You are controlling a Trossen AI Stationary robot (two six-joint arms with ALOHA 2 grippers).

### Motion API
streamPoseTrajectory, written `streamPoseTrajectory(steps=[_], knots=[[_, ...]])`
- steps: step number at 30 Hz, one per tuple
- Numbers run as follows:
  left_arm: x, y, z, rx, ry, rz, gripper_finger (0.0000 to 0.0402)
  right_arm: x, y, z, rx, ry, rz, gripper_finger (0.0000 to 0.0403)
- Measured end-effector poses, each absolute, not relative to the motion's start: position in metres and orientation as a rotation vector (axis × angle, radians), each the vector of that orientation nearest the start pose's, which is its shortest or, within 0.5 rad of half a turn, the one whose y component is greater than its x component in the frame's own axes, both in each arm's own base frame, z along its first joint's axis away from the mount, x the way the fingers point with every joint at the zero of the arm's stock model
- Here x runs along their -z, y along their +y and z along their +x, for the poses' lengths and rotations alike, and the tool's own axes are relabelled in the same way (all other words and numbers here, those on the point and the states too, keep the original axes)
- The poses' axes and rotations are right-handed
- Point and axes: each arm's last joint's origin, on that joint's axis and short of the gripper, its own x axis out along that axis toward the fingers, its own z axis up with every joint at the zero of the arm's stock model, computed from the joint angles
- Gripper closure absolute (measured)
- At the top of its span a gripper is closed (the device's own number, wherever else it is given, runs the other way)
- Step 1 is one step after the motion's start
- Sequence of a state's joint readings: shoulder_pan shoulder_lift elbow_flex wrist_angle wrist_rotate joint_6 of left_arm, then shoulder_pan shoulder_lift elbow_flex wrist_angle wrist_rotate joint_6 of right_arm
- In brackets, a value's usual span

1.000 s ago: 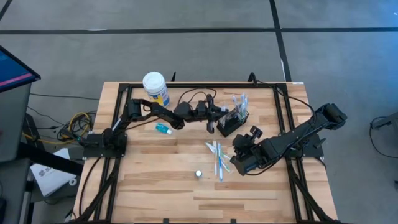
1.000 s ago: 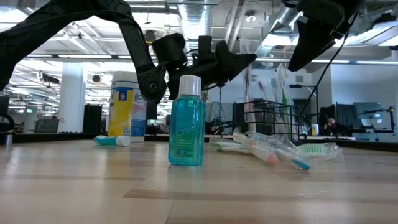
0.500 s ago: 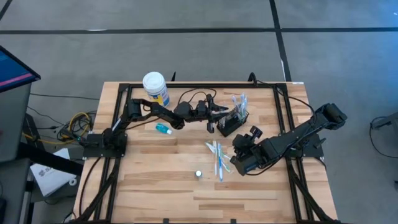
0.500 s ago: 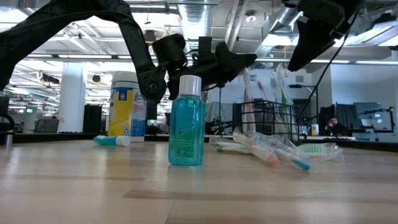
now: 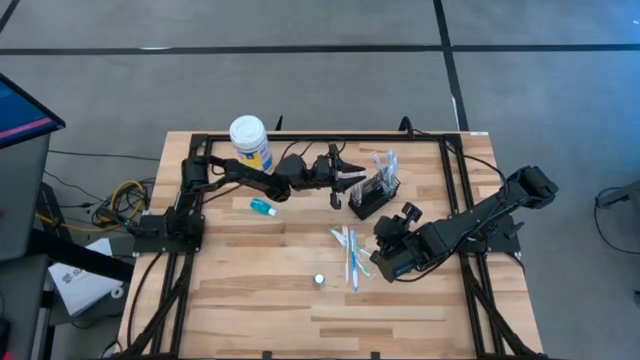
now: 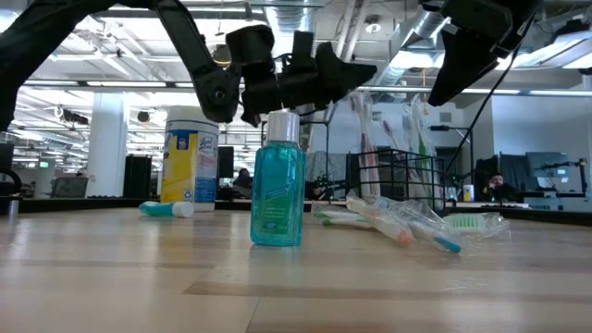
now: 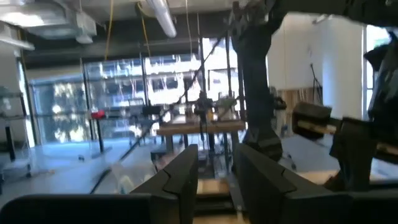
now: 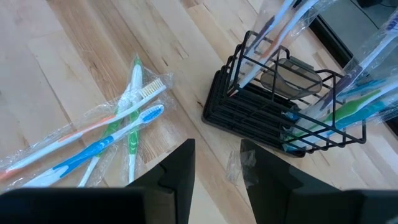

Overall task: Pick & Place toothbrushing station
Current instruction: Put the blue toothbrush into the mesh organizer

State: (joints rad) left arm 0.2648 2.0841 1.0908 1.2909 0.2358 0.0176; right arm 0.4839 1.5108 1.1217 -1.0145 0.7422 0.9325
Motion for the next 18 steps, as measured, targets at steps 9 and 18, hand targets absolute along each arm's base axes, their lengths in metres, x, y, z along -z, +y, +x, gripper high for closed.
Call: streamPoseTrajectory(steps=[9,18], knots=[[-0.204,0.105,0.409,0.015,-0.249,0.092,0.0299,-0.242,0.107,0.247,0.687,0.902,0.019,0.0285],[-0.234,0.098,0.38,0.043,-0.079,0.113,0.0299,-0.242,0.108,0.247,0.687,0.902,0.019,0.0285]])
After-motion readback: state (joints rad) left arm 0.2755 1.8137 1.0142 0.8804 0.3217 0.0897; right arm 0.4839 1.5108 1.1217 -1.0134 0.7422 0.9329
